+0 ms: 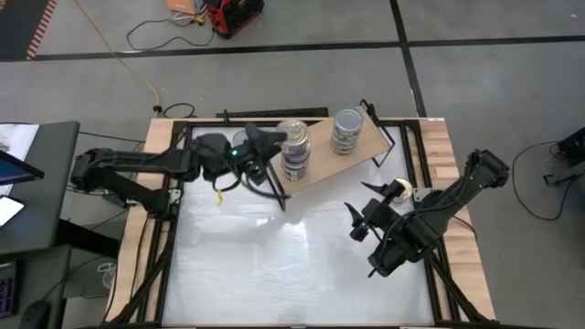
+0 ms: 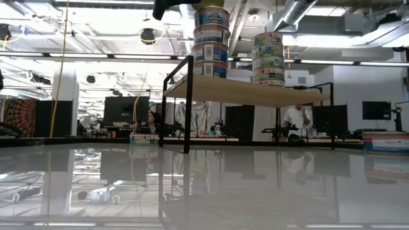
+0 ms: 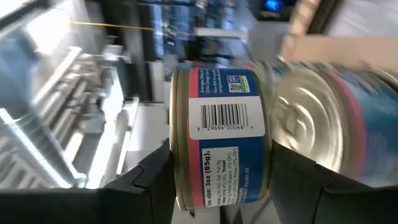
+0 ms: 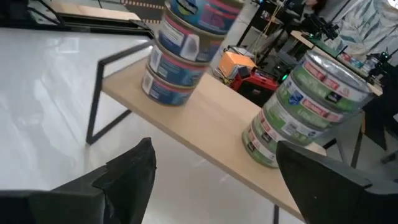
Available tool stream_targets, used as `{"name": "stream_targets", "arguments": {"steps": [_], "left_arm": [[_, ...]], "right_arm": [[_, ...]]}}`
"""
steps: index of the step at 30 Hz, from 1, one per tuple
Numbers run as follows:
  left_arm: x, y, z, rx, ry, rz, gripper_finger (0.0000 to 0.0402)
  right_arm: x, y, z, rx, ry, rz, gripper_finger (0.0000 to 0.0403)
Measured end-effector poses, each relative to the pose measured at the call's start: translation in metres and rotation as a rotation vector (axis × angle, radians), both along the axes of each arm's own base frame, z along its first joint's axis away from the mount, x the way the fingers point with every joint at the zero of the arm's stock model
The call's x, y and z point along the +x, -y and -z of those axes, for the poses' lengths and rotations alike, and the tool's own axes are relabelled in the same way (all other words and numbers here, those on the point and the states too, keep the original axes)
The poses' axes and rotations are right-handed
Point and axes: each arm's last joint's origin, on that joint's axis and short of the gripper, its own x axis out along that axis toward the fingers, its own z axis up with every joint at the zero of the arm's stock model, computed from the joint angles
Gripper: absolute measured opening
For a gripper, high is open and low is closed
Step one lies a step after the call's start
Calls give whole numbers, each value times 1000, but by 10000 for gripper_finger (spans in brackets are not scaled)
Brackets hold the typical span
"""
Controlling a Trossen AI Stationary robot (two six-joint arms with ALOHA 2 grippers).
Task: Stack canned seafood by type on shelf
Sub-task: Stack the blue tuna can on top of the blue tuna can
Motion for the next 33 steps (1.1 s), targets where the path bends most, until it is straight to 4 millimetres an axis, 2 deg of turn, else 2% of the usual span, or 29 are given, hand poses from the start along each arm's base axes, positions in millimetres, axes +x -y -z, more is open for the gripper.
{"name": "stream_targets", "arguments": {"steps": [4, 11, 17, 33], "left_arm": [[8, -9, -5, 16, -62, -44, 197], [24, -14, 7, 24, -178, -123, 197], [24, -14, 8, 26, -185, -146, 197], [24, 8, 4, 92, -187, -112, 198]], "right_arm": [[3, 0, 9, 6, 13, 7, 360], [11, -5, 17, 5, 20, 9, 360], [11, -5, 16, -2, 22, 7, 360], [11, -5, 16, -1, 24, 8, 360]]}}
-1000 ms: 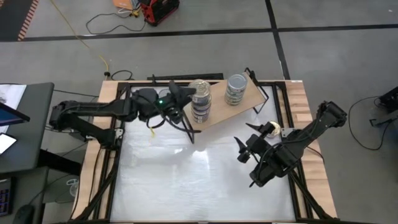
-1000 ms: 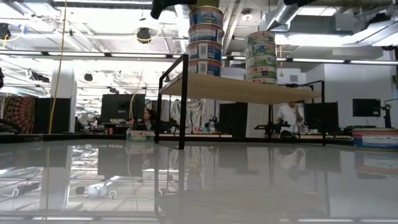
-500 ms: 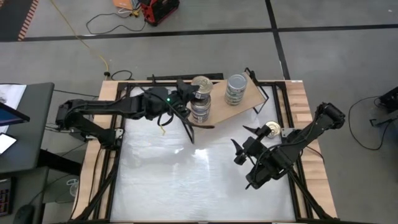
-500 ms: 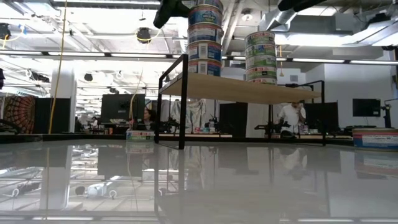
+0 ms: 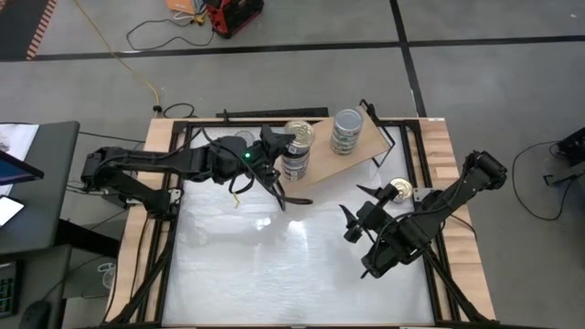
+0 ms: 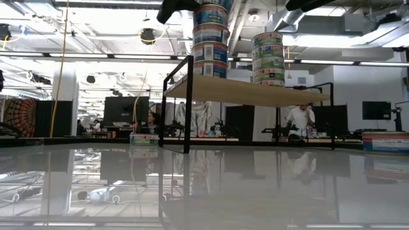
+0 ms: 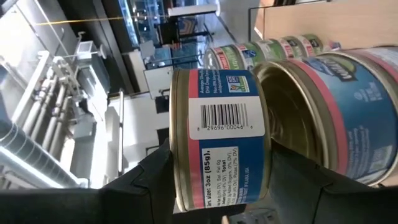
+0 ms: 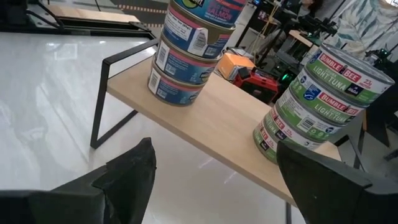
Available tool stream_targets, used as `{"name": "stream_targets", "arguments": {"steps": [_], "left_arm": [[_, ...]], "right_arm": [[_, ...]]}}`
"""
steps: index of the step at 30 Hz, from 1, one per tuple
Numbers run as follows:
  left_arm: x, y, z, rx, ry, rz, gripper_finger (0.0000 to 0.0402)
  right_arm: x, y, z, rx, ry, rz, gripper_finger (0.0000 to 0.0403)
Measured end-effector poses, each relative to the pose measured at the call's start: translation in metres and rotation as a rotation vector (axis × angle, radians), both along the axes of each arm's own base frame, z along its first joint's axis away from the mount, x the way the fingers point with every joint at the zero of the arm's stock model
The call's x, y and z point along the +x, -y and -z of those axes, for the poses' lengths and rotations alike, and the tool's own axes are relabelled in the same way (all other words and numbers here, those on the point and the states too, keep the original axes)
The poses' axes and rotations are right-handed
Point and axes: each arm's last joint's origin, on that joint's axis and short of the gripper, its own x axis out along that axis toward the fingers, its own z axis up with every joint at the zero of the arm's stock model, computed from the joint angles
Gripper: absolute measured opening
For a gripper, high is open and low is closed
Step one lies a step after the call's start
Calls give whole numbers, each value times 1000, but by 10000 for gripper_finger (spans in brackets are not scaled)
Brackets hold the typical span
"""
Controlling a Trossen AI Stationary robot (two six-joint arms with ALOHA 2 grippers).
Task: Stack canned seafood by type on shelf
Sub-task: Stack the blue tuna can on top of the blue tuna can
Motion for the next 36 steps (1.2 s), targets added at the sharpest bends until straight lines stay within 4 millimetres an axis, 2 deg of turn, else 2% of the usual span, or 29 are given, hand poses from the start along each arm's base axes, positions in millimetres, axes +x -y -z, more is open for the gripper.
{"name": "stream_targets", "arguments": {"steps": [10, 19, 36], "left_arm": [[-1, 6, 1, 6, -12, -43, 198], [-18, 13, -6, -67, -8, -2, 198], [-17, 12, -4, -121, 1, 50, 198]], "right_arm": [[0, 0, 0, 9, 0, -1, 360], [1, -1, 0, 17, 6, -1, 360], [2, -1, 0, 23, 14, -1, 360]]}}
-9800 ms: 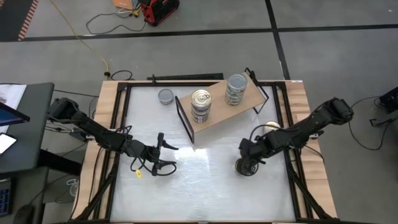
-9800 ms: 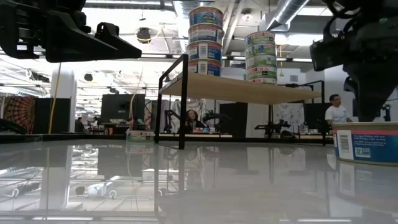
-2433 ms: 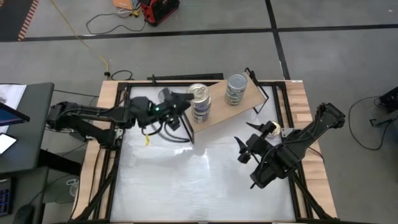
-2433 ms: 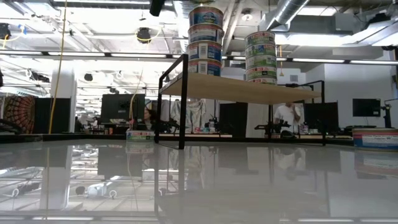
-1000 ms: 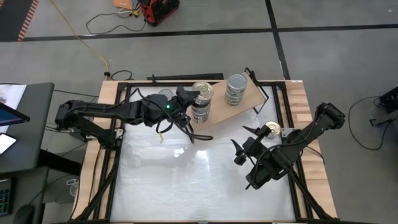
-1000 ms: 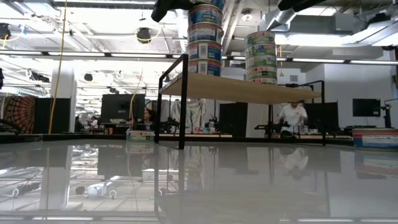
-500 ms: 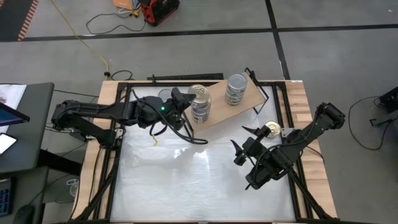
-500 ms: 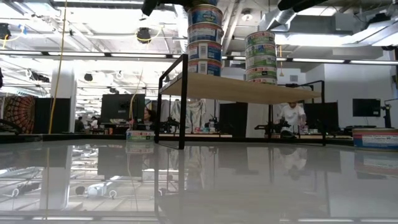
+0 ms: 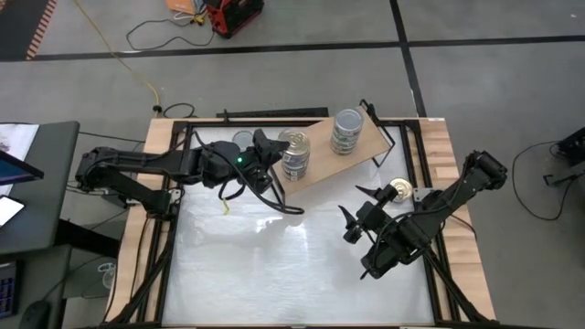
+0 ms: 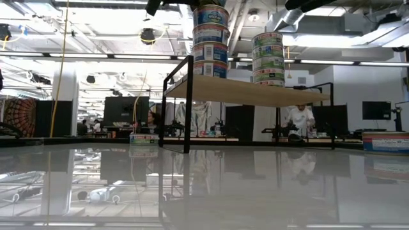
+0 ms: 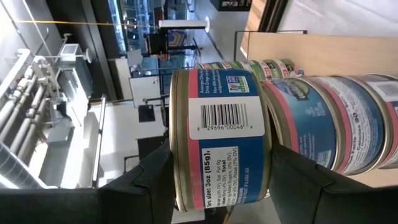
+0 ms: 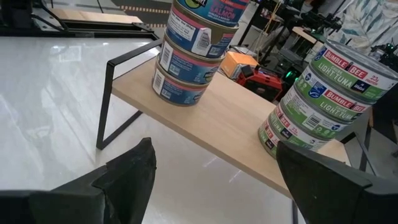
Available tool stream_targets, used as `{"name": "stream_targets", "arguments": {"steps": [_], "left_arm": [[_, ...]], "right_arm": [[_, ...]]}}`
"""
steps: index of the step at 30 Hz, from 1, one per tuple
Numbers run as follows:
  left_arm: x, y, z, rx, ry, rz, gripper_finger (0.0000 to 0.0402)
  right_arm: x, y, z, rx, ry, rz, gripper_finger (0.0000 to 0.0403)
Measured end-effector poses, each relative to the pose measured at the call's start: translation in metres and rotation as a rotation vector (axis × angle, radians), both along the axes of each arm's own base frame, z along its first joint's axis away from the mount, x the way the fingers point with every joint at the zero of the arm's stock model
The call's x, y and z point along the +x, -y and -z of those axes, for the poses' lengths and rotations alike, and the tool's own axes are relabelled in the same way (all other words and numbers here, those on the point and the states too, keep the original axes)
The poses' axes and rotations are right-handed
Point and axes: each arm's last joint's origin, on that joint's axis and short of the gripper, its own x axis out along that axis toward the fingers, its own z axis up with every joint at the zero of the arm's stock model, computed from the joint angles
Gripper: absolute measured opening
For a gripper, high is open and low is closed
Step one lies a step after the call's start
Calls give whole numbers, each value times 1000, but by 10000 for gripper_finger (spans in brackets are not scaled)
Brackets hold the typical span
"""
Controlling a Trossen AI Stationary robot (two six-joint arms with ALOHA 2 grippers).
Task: Stack canned seafood by type on shelf
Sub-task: Stack the blue tuna can on top of the blue tuna can
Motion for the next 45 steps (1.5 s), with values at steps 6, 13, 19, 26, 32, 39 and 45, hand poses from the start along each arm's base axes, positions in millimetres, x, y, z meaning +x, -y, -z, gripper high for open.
{"name": "stream_targets", "arguments": {"steps": [6, 13, 19, 26, 32, 39, 45], "left_arm": [[0, -2, 0, -45, 22, -34, 205], [0, -3, 2, -81, 36, -52, 238], [0, -2, 2, -72, 22, 1, 246], [1, 0, 2, -42, -1, 76, 247], [1, 0, 1, -30, -6, 90, 247], [2, 0, 1, -13, -11, 115, 247], [2, 0, 1, -29, -4, 121, 247]], "right_arm": [[0, 0, 0, 1, 1, 0, 360], [0, 0, 0, 3, 4, 0, 360], [0, 0, 0, 0, 2, -1, 360], [0, 0, 0, -3, 5, 0, 360], [0, 0, 0, -3, 6, 0, 360], [1, 0, 0, -1, 9, 2, 360], [1, 0, 0, 3, 17, 4, 360]]}}
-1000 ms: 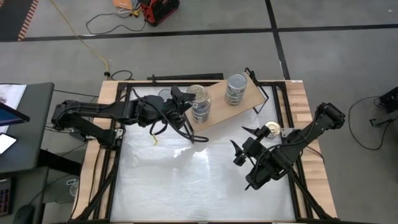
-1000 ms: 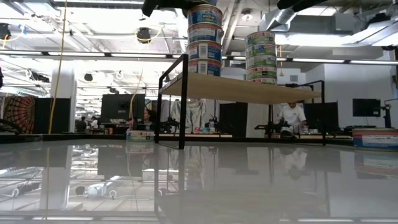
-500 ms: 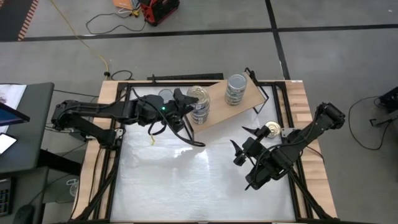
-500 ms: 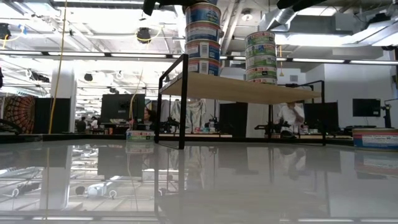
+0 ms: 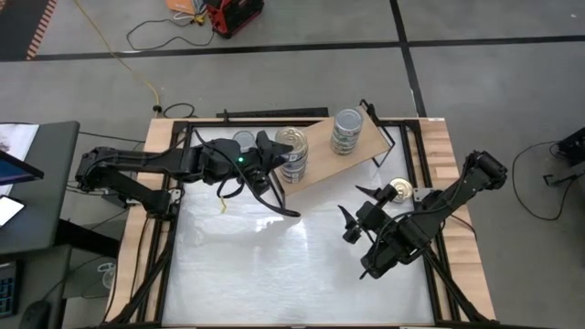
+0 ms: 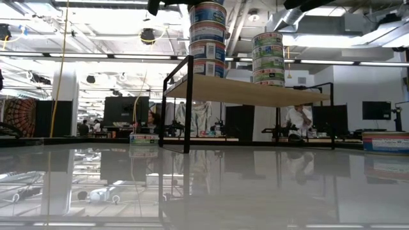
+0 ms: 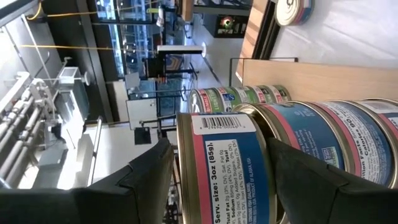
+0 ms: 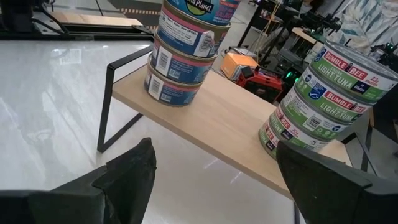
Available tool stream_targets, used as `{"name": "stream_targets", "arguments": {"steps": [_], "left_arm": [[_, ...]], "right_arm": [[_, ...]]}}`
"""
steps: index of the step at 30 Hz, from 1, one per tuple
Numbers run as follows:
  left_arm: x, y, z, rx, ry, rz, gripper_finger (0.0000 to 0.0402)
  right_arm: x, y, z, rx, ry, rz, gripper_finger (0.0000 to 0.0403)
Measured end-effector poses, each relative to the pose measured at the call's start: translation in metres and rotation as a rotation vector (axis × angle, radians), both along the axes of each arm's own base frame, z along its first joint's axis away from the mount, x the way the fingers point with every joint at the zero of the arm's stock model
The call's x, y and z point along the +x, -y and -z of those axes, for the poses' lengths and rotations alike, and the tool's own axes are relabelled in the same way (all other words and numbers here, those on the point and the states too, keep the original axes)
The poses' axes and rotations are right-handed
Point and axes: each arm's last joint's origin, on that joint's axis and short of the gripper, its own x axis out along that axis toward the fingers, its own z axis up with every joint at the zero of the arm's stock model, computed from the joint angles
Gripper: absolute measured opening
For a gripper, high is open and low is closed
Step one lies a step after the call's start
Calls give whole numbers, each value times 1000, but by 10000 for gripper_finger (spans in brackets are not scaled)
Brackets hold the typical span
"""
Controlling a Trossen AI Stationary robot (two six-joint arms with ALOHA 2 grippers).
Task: Stack canned seafood by type on shelf
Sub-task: Stack the blue tuna can on top of the blue tuna can
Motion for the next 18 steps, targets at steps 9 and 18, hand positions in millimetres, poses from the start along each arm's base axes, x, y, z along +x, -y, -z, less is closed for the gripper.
{"name": "stream_targets", "arguments": {"steps": [9, 18], "left_arm": [[0, 1, -1, -1, 9, 27, 248], [1, 1, -1, -26, 27, 44, 248]], "right_arm": [[41, 19, -14, -89, 188, 122, 360], [90, 50, -53, -87, 157, -66, 360]]}}
